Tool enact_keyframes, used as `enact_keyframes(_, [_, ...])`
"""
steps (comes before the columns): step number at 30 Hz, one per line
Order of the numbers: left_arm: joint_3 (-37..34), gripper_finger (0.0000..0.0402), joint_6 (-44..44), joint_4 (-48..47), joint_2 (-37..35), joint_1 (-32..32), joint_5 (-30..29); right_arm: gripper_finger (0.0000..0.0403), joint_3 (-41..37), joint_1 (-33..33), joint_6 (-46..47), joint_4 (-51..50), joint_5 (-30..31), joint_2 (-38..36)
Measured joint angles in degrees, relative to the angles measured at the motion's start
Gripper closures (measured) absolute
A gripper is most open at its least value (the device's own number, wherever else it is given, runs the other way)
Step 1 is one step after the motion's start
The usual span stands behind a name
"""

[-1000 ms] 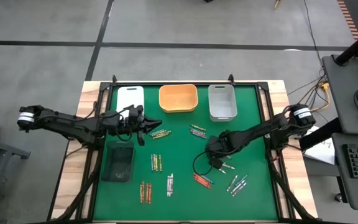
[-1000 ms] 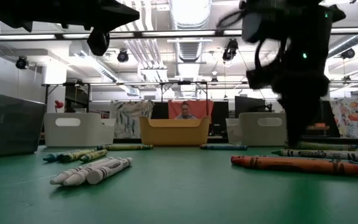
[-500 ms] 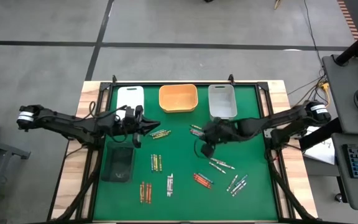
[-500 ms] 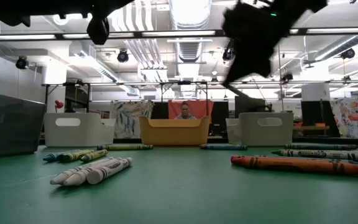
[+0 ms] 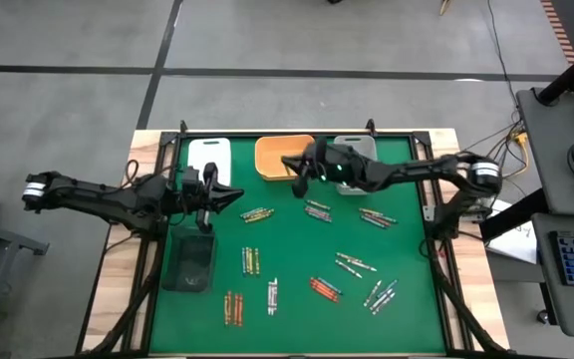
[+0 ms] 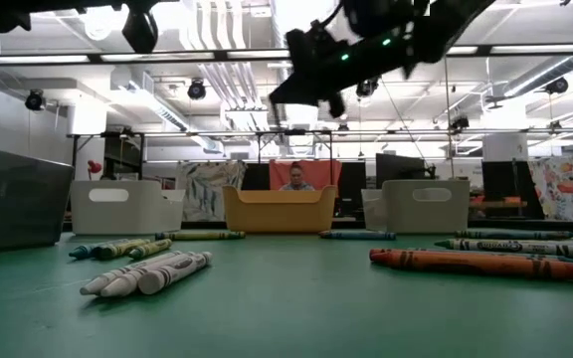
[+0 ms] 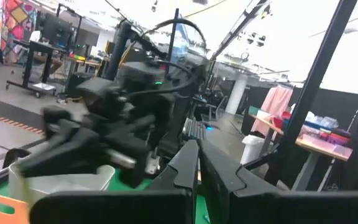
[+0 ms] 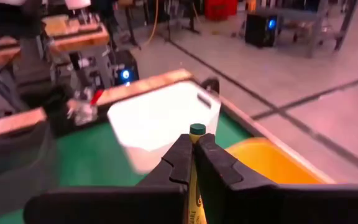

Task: Sort crayons
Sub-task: Put the green crayon into the yellow bin

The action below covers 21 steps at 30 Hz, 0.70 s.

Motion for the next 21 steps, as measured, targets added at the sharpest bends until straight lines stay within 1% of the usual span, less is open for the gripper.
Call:
enact_keyframes(2, [-0.01,0.0402,0.00,-1.13,-1.05,0.00,0.00,0.0394,3.01,-1.66,-0.68,0.04,-1.13,3.18])
enact_keyframes(7, [-0.02,0.0402,0.00,-2.38,-2.70,0.00,0.00,0.0394,10.98,-3.91,-2.72,-1.80,-1.68,11.13])
enact_keyframes(10, [-0.02,0.0402,0.00,-2.46,-3.30,0.00,0.00,0.0394,15.39,-4.33,-4.02,-5.61,-1.79,14.61])
enact_keyframes(17, [-0.11,0.0402,0.00,-3.89,-3.66,0.00,-0.01,0.0394,23.17,-4.33,-6.62,-16.91,-1.60,19.85])
enact_keyframes(19, [-0.13,0.0402,0.00,-3.80,-3.57,0.00,-0.04,0.0394,25.00,-4.34,-7.49,-19.43,-0.93,20.76])
enact_keyframes(21, [-0.13,0.0402,0.00,-3.94,-3.53,0.00,-0.03,0.0394,26.09,-4.55,-8.54,-21.67,1.02,21.52])
